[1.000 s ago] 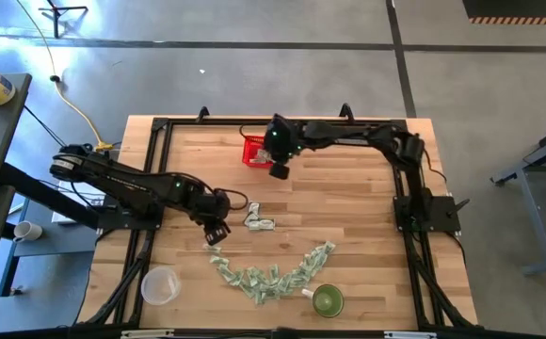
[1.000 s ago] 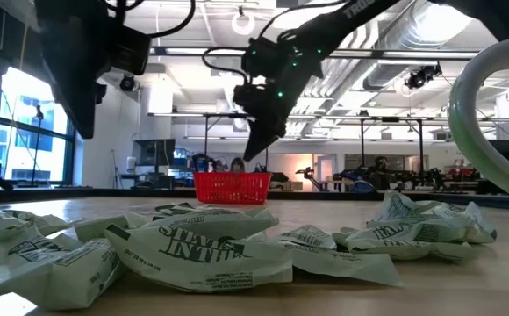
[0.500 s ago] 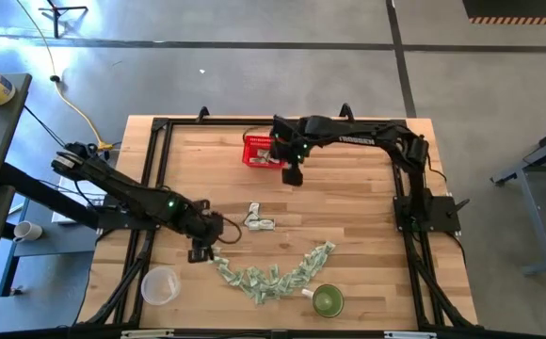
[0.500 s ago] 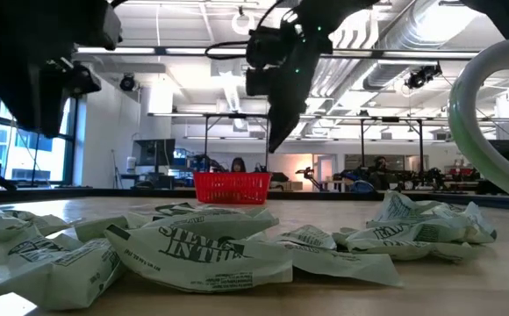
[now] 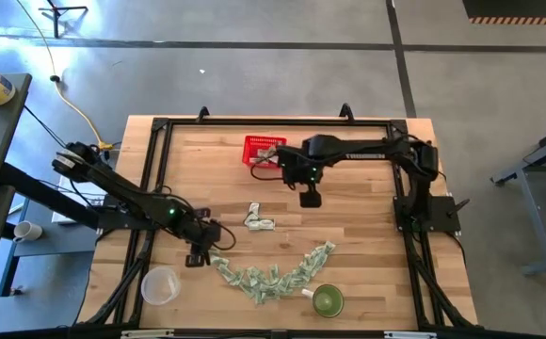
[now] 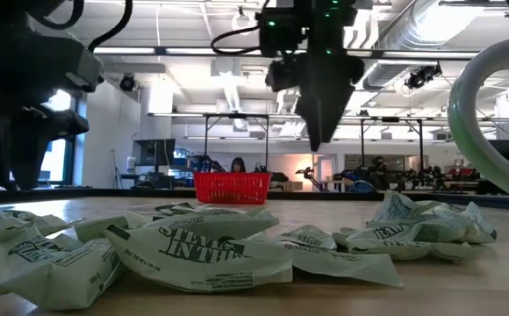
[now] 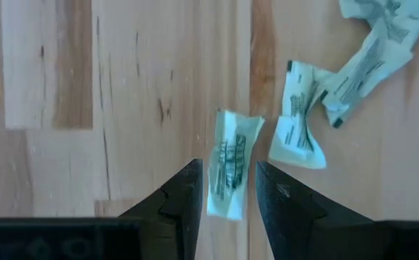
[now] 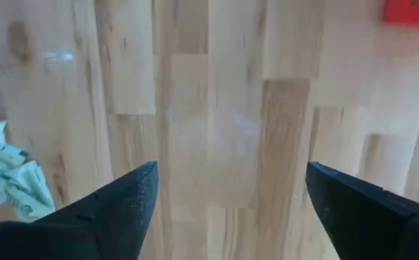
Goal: Pick and place items into bin
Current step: Put the light green stevia packet into the red bin
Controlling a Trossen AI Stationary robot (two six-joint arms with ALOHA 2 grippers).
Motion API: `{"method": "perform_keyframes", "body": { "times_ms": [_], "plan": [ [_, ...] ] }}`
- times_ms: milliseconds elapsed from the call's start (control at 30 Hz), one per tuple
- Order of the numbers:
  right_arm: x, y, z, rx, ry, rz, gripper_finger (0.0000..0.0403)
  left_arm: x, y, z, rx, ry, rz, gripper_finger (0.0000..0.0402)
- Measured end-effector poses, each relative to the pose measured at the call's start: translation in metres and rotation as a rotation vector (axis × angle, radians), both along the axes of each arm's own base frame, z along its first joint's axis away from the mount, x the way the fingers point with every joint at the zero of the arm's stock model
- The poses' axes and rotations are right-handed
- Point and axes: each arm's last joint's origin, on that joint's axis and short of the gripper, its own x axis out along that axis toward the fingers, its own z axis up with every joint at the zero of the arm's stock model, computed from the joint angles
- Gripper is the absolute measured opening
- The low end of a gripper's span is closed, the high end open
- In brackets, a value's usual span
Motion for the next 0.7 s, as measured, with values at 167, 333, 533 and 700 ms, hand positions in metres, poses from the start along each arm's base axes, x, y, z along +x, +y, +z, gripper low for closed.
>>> {"method": "perform_keyframes", "body": {
  "times_ms": [167, 333, 533, 700],
  "plan": [
    [-0.034, 0.007, -0.013, -0.018, -0.048, -0.094, 0.0339, -0.001, 0.0, -0.004, 0.008, 0.026, 0.002, 0.0163],
    [-0.068, 0.013, -0.024, -0.007, -0.113, -0.21, 0.0341, -0.001, -0.001, -0.006, 0.0, 0.041, -0.023, 0.0163],
    [-0.088, 0.018, -0.031, 0.017, -0.2, -0.318, 0.0342, 0.0, -0.002, -0.013, 0.006, 0.081, -0.047, 0.0163],
    [-0.09, 0.018, -0.033, 0.017, -0.243, -0.318, 0.0342, 0.003, -0.003, -0.015, 0.009, 0.094, -0.038, 0.0166]
  ]
}}
